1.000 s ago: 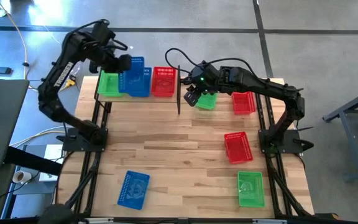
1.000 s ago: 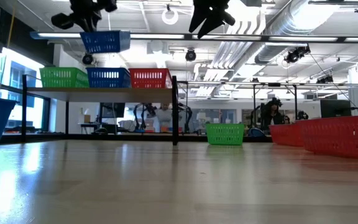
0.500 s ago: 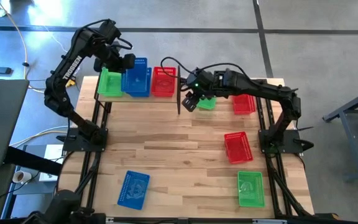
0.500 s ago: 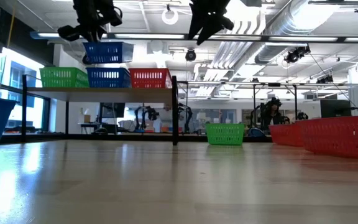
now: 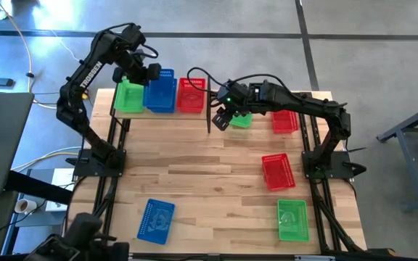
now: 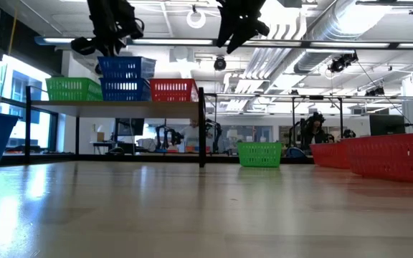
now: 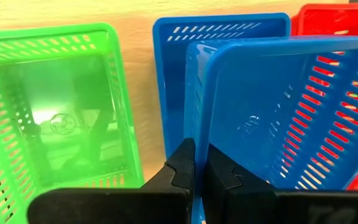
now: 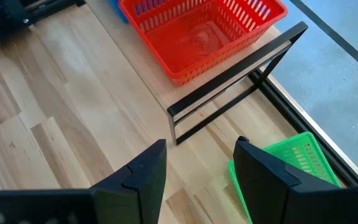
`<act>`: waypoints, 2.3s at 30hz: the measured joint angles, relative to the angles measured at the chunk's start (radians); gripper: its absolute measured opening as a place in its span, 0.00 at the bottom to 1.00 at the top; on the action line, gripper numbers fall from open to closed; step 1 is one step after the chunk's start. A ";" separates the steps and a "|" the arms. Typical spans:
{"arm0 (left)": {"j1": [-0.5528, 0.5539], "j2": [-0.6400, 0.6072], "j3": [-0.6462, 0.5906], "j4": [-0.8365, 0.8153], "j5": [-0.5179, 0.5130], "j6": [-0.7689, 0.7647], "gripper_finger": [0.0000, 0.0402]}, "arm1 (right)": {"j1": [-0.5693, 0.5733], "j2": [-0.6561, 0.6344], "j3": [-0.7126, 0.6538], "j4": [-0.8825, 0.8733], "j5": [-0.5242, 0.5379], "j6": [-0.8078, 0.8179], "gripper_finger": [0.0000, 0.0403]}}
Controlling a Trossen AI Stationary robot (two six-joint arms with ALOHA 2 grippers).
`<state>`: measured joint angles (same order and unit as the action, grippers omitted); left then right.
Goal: Stack baskets on shelf by color
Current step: Stack the right blue bin on top of the blue bin on the shelf, then stack the top red bin on top of the red bin on the shelf
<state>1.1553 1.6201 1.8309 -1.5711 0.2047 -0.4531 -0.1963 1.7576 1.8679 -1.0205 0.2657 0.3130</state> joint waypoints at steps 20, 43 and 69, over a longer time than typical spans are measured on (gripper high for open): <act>0.002 0.068 0.000 0.008 -0.006 0.013 0.03 | 0.000 0.000 0.000 0.000 0.001 0.000 0.43; 0.010 0.067 0.141 0.016 -0.048 0.048 0.17 | 0.000 0.000 0.001 0.000 0.014 0.005 0.43; -0.279 -0.055 0.349 0.010 -0.095 0.274 0.14 | 0.000 -0.003 0.001 -0.186 -0.015 0.234 0.43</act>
<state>0.8761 1.5652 2.1794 -1.5613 0.1098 -0.1795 -0.1963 1.7546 1.8690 -1.2070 0.2504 0.5475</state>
